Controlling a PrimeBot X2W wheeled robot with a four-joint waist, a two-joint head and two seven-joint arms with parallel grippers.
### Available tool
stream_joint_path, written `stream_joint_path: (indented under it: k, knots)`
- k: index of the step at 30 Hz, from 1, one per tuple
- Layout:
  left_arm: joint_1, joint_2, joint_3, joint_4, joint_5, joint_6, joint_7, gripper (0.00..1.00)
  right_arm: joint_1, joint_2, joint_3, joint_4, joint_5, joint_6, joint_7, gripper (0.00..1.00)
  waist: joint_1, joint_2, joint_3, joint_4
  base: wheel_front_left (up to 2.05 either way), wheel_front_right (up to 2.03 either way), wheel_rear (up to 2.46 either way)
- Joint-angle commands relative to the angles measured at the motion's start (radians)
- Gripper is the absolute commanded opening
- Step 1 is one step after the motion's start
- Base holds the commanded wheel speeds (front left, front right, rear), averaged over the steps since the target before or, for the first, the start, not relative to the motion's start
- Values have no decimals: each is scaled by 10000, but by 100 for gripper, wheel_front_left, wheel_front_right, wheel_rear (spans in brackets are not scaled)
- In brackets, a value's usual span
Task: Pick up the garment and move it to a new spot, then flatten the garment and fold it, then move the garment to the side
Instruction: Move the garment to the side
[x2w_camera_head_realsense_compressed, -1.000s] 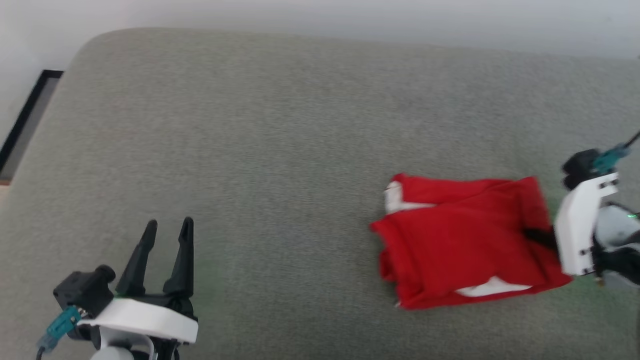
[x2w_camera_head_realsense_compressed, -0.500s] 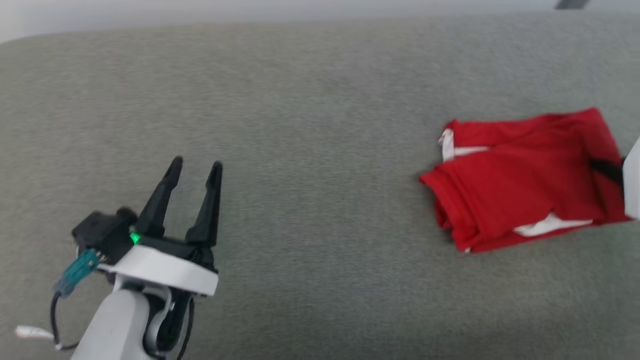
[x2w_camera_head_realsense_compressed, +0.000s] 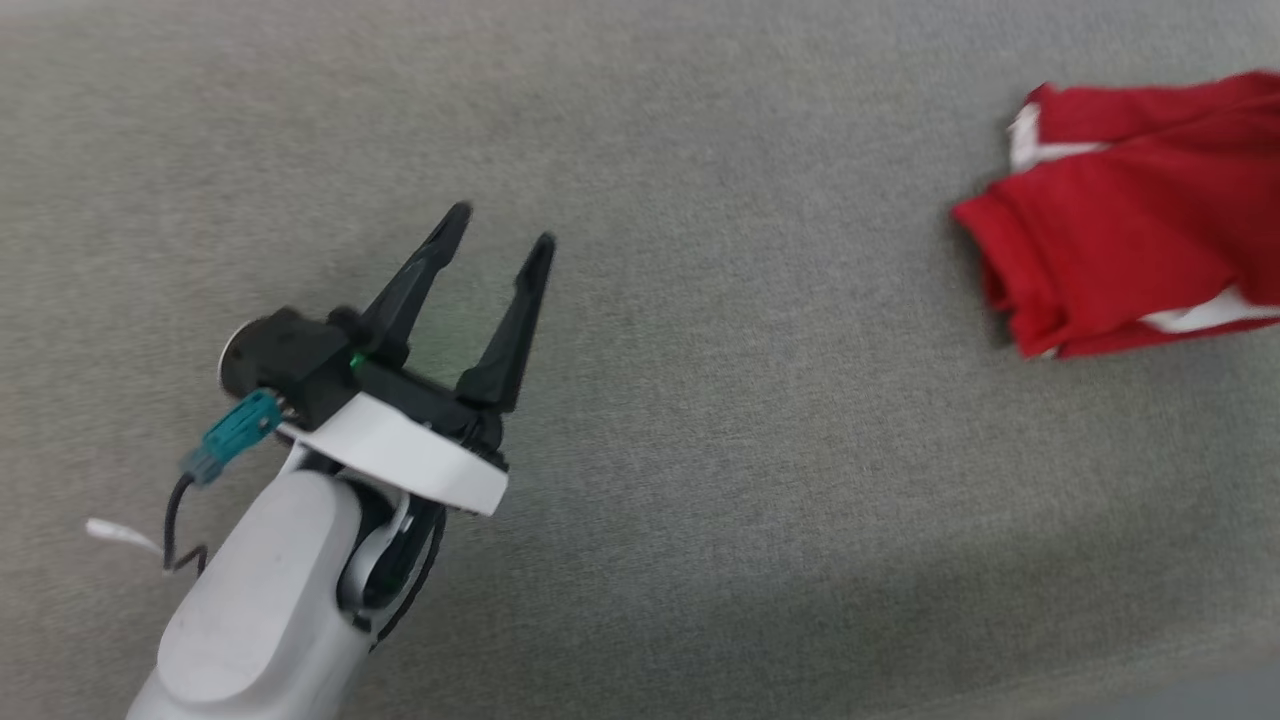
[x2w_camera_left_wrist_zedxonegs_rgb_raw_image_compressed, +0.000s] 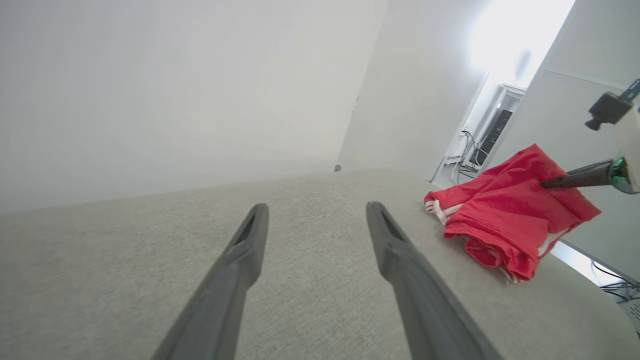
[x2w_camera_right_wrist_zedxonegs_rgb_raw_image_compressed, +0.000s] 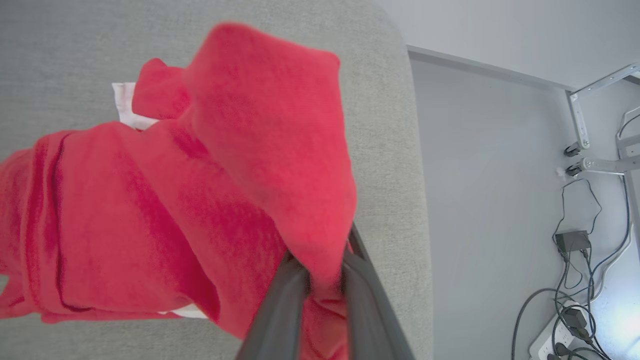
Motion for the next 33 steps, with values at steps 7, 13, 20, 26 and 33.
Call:
stream_joint_path:
  k: [7, 13, 20, 26, 33]
  knots:
    - [-1205, 70, -1064, 46, -158, -35, -49, 100, -910, -294, -137, 1274, -1066, -7, -1484, 0, 0, 0, 872, -467, 0, 0, 0]
    - [-1621, 33, -1359, 94, -162, -35, -49, 100, -1403, -286, -136, 2224, -1895, -9, -2188, 0, 0, 0, 1182, -407, 0, 0, 0]
    - [-1830, 112, -1472, 109, -274, -35, -49, 100, -1831, 56, -385, 3739, -2631, -7, -2904, 0, 0, 0, 1511, -123, 0, 0, 0]
    - [-1765, 133, -1356, 55, -325, -35, -51, 100, -2033, 560, -473, 4679, -2970, -7, -3480, 100, 0, 0, 1584, 94, 0, 0, 0]
    - [-1580, 220, -990, -88, -301, -35, -51, 100, -2463, 773, -475, 5249, -3275, -7, -4047, 100, 0, 0, 1425, 143, 0, 0, 0]
